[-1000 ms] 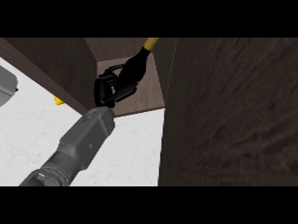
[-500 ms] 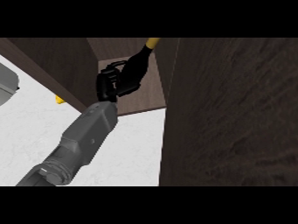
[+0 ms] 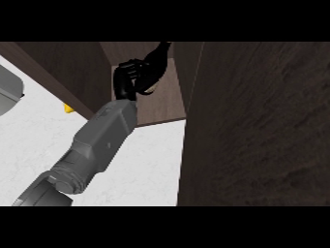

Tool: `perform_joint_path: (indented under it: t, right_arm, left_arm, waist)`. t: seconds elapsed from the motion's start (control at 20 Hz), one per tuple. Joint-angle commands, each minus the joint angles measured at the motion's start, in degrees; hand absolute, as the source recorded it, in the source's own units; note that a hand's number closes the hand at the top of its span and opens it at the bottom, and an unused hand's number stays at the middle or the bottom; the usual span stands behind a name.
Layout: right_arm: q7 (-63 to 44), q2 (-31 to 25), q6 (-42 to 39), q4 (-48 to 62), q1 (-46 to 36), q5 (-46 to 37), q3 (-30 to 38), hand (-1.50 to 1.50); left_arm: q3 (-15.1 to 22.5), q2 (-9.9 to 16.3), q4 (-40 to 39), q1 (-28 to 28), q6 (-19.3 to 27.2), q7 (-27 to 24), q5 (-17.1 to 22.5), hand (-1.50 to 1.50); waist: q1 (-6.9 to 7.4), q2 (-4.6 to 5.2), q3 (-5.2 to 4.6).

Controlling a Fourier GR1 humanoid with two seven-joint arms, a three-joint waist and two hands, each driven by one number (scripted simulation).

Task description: Pick up the wine, place it into the cabinet and close the cabinet

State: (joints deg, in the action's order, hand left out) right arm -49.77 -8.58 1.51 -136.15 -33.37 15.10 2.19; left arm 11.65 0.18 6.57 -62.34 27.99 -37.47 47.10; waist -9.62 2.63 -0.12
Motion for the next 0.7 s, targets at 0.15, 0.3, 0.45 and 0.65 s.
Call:
perform_joint_path:
  t: [0.15, 0.3, 0.45, 0.65]
  right_arm:
    - [0.5, -0.1, -0.9, -0.8, 1.5, 0.8, 0.4, -1.50]
    - [1.6, -0.5, -1.5, -0.1, 1.9, 1.6, 2.1, -1.50]
    - [1.7, 0.0, -1.5, -0.5, 2.3, 1.1, 1.1, -1.50]
    - [1.7, -0.8, -2.2, -0.3, 2.1, 2.1, 2.3, -1.50]
  left_arm:
    - [-1.0, -0.2, -1.6, -3.1, 0.3, 3.5, 1.0, 1.50]
    - [-1.9, 0.0, -2.5, -3.3, -0.4, 3.5, 1.3, 1.50]
    - [0.0, 1.9, -4.4, -5.7, 1.7, 5.0, -0.9, 1.50]
    - [5.0, 2.8, -6.5, -4.7, 6.7, 2.5, -6.1, 1.50]
  waist:
    - [0.56, 0.38, 0.01]
    - [1.55, 0.59, 0.05]
    - [1.39, 0.55, 0.07]
    - [0.65, 0.90, 0.19]
